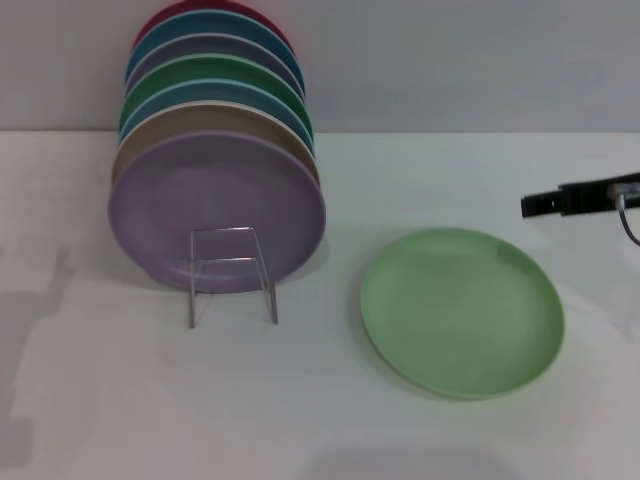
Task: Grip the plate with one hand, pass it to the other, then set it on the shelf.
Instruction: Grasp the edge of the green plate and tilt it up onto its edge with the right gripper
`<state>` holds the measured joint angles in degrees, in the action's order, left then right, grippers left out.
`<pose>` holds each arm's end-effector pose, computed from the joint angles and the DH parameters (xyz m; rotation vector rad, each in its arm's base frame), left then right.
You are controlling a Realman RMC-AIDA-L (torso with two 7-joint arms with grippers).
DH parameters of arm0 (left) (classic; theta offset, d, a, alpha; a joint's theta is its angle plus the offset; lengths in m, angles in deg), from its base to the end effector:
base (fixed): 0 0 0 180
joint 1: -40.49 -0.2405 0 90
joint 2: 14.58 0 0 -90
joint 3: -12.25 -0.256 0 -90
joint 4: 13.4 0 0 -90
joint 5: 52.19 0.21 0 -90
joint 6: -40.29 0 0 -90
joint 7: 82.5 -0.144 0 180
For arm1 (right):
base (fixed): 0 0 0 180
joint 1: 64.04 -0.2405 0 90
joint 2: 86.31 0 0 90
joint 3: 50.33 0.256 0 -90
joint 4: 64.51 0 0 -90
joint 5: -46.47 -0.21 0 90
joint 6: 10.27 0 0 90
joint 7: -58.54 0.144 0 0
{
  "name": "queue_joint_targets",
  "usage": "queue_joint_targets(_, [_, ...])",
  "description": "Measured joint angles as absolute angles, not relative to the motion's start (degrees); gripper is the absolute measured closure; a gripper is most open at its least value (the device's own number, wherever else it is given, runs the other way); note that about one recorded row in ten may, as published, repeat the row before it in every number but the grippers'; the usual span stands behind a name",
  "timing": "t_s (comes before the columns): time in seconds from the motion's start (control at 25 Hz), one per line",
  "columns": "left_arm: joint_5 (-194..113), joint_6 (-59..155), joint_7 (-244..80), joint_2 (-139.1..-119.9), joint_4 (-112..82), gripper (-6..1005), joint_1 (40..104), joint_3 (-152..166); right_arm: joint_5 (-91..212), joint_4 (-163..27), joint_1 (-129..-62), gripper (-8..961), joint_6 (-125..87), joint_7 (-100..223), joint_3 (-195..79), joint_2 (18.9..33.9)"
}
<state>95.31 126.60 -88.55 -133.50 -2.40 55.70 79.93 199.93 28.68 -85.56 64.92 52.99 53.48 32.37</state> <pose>-0.3366 0.2761 0.0329 -1.3865 -0.1593 -0.6345 0.2036 0.3607 0.0646 -1.9773 1.2944 -0.0130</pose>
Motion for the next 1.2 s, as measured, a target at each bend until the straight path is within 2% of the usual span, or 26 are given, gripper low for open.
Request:
queue_joint_targets(0.24, [95.28, 126.55, -88.56, -133.49, -2.35, 139, 55.70, 80.00, 199.77, 26.83, -86.22, 169, 67.53, 51.95, 55.30, 32.23])
queue_joint_targets(0.6, [95.28, 125.97, -88.56, -133.48, -2.30, 139, 55.63, 80.10, 191.71, 13.74, -89.92, 169, 70.51, 43.40, 66.43, 32.16])
queue_joint_targets(1.2, [95.29, 125.98, -88.57, -133.40, -2.42, 140, 55.58, 80.10, 196.36, 11.13, -90.90, 169, 70.49, 43.45, 66.78, 32.05])
